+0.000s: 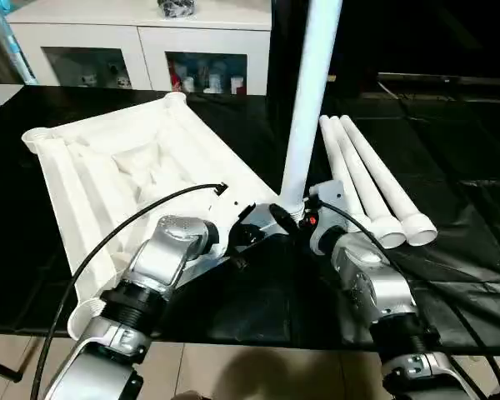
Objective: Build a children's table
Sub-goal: Rotate leg to tighten
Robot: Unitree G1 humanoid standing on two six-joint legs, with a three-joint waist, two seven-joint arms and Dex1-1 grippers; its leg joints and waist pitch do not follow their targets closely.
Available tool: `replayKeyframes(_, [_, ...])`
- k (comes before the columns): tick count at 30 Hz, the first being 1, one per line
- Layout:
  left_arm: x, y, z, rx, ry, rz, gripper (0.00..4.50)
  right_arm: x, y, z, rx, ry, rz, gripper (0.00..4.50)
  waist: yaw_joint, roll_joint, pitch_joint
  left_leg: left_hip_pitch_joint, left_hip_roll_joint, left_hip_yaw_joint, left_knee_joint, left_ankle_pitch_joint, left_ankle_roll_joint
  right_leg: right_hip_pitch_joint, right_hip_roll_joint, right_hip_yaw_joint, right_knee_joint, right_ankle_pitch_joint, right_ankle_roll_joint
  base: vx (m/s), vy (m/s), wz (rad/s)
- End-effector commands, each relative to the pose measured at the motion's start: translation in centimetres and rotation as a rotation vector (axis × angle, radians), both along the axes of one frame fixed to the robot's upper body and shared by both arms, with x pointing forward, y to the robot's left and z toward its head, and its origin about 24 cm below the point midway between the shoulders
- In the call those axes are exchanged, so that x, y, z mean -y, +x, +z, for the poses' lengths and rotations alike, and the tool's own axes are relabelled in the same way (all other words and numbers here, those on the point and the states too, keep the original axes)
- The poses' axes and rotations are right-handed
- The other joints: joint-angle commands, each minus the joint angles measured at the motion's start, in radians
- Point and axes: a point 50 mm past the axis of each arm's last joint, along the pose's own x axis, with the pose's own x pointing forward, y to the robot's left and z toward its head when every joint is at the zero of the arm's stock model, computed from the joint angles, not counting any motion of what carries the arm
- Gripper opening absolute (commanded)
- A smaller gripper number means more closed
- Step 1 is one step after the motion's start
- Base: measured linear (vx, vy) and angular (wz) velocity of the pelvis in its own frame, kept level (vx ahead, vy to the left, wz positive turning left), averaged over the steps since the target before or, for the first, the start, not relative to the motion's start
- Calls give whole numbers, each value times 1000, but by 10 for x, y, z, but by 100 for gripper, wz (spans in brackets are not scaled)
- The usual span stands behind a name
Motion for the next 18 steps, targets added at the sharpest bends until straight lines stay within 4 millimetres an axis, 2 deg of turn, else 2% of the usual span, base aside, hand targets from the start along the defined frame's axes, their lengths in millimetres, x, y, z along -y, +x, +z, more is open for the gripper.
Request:
replayKeyframes(1, [2, 3, 15, 73, -46, -36, 0, -18, -14, -8, -42, 26, 168, 406, 4, 5, -68, 12, 60, -35, -66, -182, 36, 54, -95, 57, -79, -153, -189, 0, 0, 0])
replayKeyframes(3, [-7, 2, 13, 73, -31, -77, 0, -7, -18, -6, -21, 8, 225, 429, 5, 6, -67, 12, 59, -36, -66, -191, 39, 55, -94, 57, -83, -160, -182, 0, 0, 0])
replayKeyframes(5, [-11, 1, 13, 82, -23, -120, 0, 0, -20, -5, -9, -7, 265, 433, 4, 6, -67, 11, 58, -36, -66, -196, 41, 56, -96, 57, -85, -169, -182, 0, 0, 0])
replayKeyframes(7, [-16, -6, 12, 69, -20, -242, 0, 18, -24, 1, 12, -40, 364, 445, 7, 7, -66, 14, 59, -36, -65, -213, 41, 53, -97, 57, -90, -206, -177, 0, 0, 0])
replayKeyframes(11, [-22, -11, 11, 47, 10, -335, 0, 33, -24, 8, 20, -60, 422, 445, 11, 7, -67, 17, 63, -34, -64, -206, 45, 50, -95, 58, -85, -190, -190, 0, 0, 0])
replayKeyframes(15, [-34, -22, 4, -15, 79, -493, 0, 46, -28, 21, 14, -102, 584, 445, 35, 8, -68, 18, 67, -31, -62, -182, 54, 49, -92, 56, -77, -151, -201, 0, 0, 0])
replayKeyframes(18, [-39, -26, 2, -38, 106, -569, 0, 48, -30, 24, 4, -138, 678, 445, 45, 7, -67, 20, 69, -30, -63, -200, 43, 47, -98, 57, -79, -194, -197, 0, 0, 0])
